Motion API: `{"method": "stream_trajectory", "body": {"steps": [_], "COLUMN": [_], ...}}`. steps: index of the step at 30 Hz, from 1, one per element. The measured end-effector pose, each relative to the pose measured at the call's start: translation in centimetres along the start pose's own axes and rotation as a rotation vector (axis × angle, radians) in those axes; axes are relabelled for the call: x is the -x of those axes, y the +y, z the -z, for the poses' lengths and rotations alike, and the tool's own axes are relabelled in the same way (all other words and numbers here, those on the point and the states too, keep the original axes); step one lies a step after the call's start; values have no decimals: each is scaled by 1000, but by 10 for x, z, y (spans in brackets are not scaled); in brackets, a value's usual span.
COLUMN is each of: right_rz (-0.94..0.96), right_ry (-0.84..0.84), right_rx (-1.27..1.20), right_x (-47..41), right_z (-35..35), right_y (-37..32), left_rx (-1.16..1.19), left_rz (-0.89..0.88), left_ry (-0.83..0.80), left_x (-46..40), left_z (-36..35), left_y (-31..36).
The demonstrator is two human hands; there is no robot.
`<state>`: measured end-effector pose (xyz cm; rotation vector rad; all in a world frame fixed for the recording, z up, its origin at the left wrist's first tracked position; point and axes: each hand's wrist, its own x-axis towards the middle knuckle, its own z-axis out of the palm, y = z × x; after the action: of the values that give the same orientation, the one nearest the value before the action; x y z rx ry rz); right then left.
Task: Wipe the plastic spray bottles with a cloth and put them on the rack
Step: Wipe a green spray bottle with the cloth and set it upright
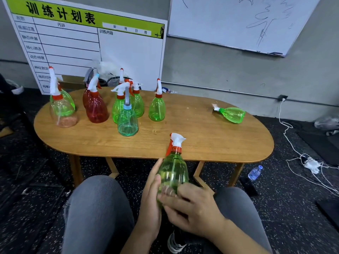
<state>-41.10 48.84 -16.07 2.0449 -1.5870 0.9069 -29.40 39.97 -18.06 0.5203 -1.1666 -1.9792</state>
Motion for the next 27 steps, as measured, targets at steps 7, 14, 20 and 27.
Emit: {"method": "stream_trajectory", "body": {"steps": [7, 14, 20, 27], "right_rz": [-192, -466, -36, -85], "right_ry": [95, 176, 25, 86], "right_rx": [-24, -142, -1, 39], "right_x": [-25, -42, -2, -23], "right_z": [2, -8, -11, -2], "right_y": [27, 32, -7, 12], "left_rx": [-118, -90, 43, -69], "left_rz": [-20, -14, -7, -24], "left_ry": [16, 34, 39, 38], "left_x": [-6, -6, -3, -6], "left_z": [3, 4, 4, 5], "left_y": [-10, -9, -4, -6]}}
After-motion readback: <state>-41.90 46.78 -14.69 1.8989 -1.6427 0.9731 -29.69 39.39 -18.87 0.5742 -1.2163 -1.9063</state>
